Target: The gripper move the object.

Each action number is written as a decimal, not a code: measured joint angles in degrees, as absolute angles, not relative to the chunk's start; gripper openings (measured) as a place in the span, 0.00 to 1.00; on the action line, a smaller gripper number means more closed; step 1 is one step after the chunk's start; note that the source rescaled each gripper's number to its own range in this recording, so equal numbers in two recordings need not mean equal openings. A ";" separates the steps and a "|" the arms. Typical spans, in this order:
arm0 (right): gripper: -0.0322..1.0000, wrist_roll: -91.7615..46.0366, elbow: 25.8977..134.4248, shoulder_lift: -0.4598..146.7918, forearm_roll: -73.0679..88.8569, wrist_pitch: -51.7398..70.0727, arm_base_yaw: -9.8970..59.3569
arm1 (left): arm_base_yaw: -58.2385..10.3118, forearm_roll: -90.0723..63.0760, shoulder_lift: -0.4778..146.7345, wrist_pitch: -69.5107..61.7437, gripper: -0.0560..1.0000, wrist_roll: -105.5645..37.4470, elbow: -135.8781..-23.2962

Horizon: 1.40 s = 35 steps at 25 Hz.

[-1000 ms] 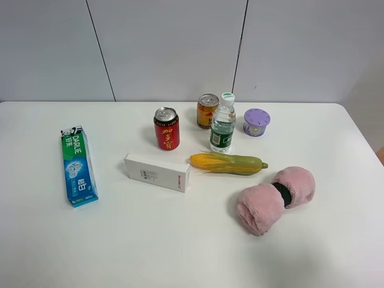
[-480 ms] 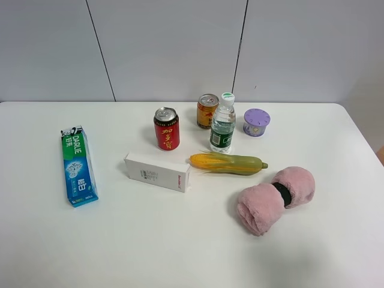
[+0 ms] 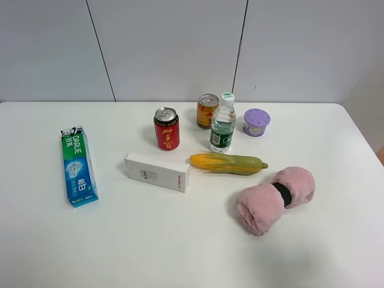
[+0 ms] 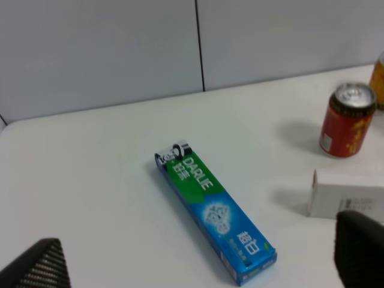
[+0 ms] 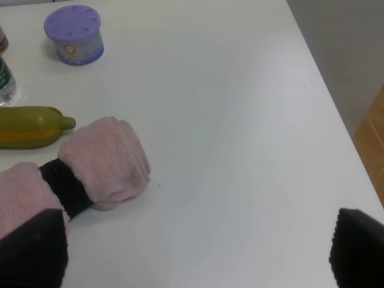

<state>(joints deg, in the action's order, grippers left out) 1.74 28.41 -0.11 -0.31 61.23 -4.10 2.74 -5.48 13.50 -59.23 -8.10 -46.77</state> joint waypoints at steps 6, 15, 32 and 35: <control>1.00 1.74 28.41 -0.11 -0.31 61.23 -4.10 | 2.74 -5.54 0.80 -57.31 0.77 -8.10 -38.05; 1.00 1.74 28.41 -0.11 -0.31 61.23 -4.10 | 2.74 -5.44 -0.31 -58.64 0.77 -8.10 -32.37; 1.00 1.74 28.41 -0.11 -0.31 61.23 -4.10 | 2.74 -4.48 -0.36 -60.36 0.77 -7.99 -29.09; 1.00 1.74 28.41 -0.11 -0.31 61.23 -4.10 | 2.74 -4.48 -0.36 -60.36 0.77 -7.73 -29.09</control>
